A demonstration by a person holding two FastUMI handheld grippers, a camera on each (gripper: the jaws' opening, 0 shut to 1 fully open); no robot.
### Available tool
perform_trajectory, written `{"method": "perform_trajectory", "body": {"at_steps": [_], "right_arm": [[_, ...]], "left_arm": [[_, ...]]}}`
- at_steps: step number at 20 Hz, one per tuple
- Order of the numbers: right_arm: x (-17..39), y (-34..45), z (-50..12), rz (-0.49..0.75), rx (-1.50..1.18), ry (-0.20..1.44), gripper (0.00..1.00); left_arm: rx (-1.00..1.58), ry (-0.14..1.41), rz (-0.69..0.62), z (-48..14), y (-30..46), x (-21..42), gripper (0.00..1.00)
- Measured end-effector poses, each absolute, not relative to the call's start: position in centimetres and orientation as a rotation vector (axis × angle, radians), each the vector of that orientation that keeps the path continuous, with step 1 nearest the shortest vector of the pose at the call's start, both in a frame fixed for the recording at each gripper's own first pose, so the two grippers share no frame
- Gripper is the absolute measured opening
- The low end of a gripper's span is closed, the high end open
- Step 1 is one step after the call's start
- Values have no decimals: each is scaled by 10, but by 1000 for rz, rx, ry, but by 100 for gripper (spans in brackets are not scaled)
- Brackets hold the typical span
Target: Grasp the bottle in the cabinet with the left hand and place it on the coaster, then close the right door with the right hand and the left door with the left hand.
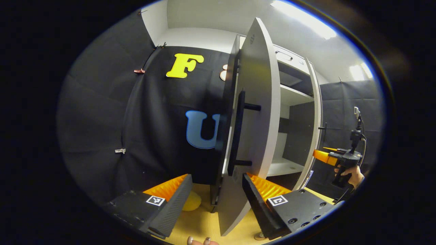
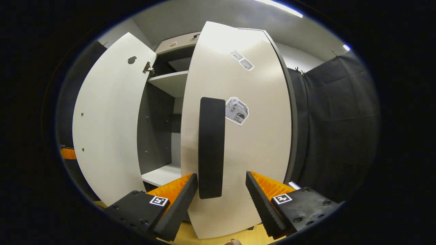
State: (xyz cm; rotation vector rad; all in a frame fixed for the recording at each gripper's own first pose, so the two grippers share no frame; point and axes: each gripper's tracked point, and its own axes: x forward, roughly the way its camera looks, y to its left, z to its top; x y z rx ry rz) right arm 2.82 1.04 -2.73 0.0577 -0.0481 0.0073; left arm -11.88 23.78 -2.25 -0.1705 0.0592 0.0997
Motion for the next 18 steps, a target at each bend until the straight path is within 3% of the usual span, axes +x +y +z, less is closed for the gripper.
{"method": "perform_trajectory", "body": {"at_steps": [5,10,18], "right_arm": [[14,9,-20,11,40,-49,96],[-35,-3,-16,24,108,-35,98],[-59,-41,-11,-52,-19,-40,97]], "left_arm": [[-168,73,17,-19,223,-112,93],[-178,69,-88,-21,180,-93,92],[-226,26,-194,-14,118,-38,93]]}}
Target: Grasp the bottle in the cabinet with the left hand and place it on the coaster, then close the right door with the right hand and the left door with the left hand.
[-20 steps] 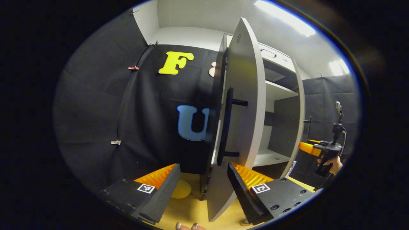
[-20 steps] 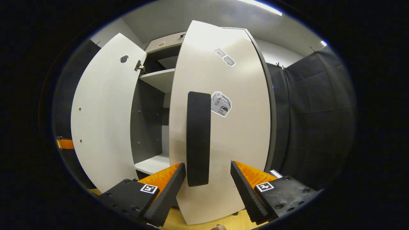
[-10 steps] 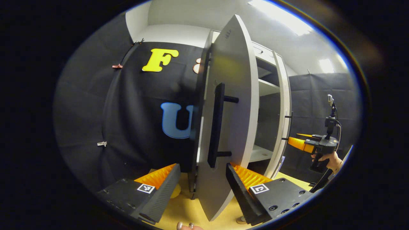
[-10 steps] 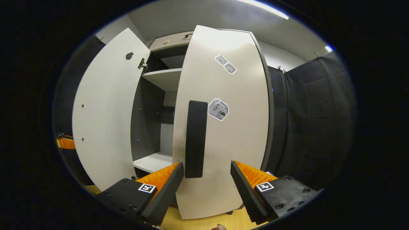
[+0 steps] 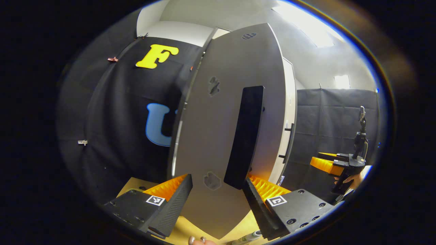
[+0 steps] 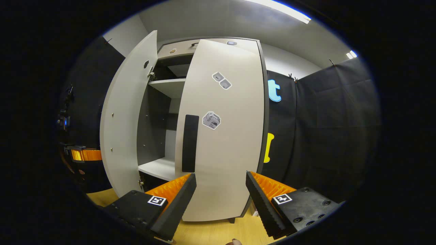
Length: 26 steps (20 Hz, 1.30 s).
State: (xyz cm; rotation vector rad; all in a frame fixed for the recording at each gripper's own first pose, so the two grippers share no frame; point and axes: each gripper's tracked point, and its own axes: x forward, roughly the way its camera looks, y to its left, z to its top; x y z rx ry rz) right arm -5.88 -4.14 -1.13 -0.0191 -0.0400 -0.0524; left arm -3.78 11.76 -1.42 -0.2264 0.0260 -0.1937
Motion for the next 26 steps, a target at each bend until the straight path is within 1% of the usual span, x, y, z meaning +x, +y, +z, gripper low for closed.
{"method": "perform_trajectory", "body": {"at_steps": [3,4,5,7,8,9,10,11,13,14,15,16,17,18,19,20,22,23,24,26], "right_arm": [[-53,-41,-10,-42,-53,-49,97],[-52,-41,-9,-37,-56,-52,97],[-52,-41,-7,-31,-55,-54,97],[-53,-42,-4,-22,-49,-65,98],[-53,-42,-3,-20,-45,-70,97],[-52,-42,-3,-18,-39,-72,97],[-51,-43,-4,-18,-35,-70,97],[-50,-45,-4,-19,-32,-68,97],[-46,-48,-7,-19,-29,-61,97],[-45,-50,-7,-18,-27,-59,97],[-43,-51,-7,-17,-25,-60,97],[-42,-51,-7,-16,-22,-59,97],[-39,-51,-6,-16,-20,-60,97],[-38,-51,-5,-13,-18,-62,97],[-36,-49,-5,-9,-17,-63,97],[-34,-48,-5,-4,-17,-65,97],[-30,-42,-6,6,-17,-63,97],[-29,-40,-6,11,-15,-59,97],[-27,-37,-7,14,-11,-57,98],[-24,-33,-6,20,3,-54,98]], "left_arm": [[-172,26,-224,-17,85,-15,93],[-165,25,-227,-20,76,-6,89],[-163,22,-223,-20,70,1,94],[-156,15,-211,-18,62,15,94],[-150,14,-205,-18,59,22,90],[-132,8,-203,-16,57,29,94],[-114,7,-200,-20,52,29,91],[-95,5,-192,-18,47,29,95],[-65,-2,-171,-18,40,38,94],[-55,-4,-162,-17,39,46,91],[-53,-4,-155,-16,38,54,94],[-63,-4,-148,-17,38,62,94],[-76,-3,-143,-17,39,68,92],[-85,-7,-137,-14,39,74,94],[-86,-11,-128,-13,38,79,92],[-80,-15,-116,-12,38,84,94],[-47,-20,-97,-12,33,88,94],[-29,-20,-90,-10,32,91,91],[-20,-17,-75,-10,33,95,94],[-19,-22,-54,-11,32,101,94]]}}
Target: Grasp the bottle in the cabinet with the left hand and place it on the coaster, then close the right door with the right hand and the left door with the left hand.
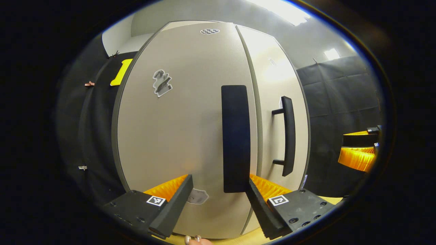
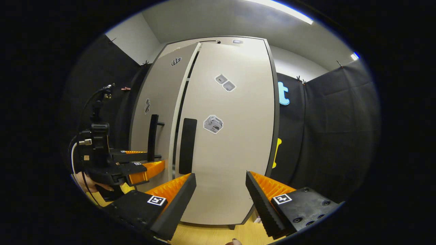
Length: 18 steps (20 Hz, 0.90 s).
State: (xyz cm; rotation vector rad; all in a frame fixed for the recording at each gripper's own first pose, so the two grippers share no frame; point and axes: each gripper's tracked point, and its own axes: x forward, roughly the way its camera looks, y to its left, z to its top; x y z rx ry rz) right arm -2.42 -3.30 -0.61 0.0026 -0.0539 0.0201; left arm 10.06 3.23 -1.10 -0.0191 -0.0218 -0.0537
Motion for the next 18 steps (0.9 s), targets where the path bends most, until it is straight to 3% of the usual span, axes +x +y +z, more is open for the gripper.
{"method": "perform_trajectory", "body": {"at_steps": [6,18], "right_arm": [[-21,-27,-2,20,30,-55,97],[-21,-8,-1,37,23,-49,98]], "left_arm": [[-8,-28,-26,0,27,92,92],[-32,44,18,3,52,2,94]]}}
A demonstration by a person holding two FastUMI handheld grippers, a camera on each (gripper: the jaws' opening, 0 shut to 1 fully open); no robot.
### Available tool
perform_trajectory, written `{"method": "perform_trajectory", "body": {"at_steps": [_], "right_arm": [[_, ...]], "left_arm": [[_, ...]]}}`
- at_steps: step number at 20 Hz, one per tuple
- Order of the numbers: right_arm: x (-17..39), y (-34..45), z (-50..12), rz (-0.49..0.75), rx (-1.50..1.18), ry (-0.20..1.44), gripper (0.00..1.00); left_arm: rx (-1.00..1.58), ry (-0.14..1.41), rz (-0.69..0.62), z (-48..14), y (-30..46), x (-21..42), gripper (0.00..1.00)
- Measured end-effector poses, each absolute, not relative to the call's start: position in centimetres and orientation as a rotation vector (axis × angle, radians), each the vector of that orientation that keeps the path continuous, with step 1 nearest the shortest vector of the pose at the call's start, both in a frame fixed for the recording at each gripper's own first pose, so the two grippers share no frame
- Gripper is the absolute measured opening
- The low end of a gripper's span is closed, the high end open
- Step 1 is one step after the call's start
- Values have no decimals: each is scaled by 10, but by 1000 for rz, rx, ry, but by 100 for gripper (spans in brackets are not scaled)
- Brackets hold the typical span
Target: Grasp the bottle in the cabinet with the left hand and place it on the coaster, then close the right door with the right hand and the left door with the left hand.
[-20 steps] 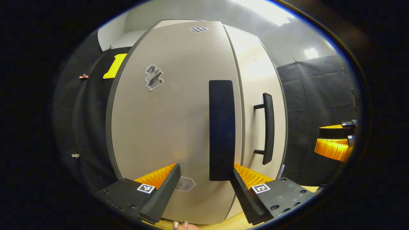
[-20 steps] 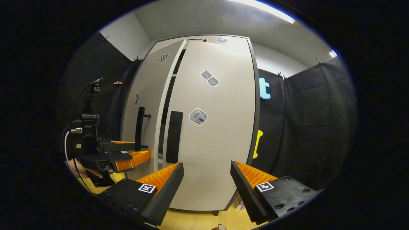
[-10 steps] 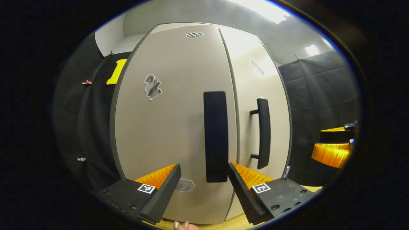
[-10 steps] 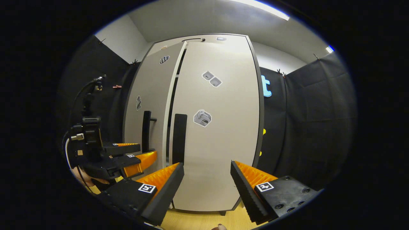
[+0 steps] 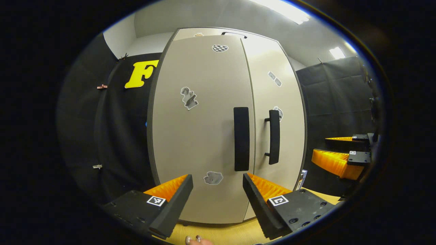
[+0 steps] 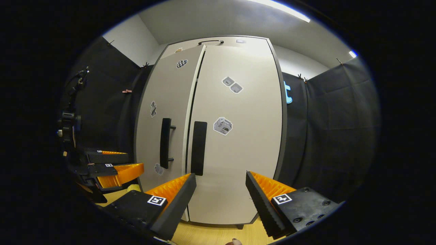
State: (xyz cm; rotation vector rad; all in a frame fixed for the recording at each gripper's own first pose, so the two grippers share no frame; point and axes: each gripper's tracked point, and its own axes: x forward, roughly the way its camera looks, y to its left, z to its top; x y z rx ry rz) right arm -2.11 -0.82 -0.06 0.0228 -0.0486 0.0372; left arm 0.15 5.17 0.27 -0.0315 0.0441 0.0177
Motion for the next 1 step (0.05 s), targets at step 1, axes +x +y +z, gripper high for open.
{"method": "perform_trajectory", "body": {"at_steps": [1], "right_arm": [[-21,-6,0,41,24,-48,98]], "left_arm": [[-40,47,22,3,53,-2,94]]}}
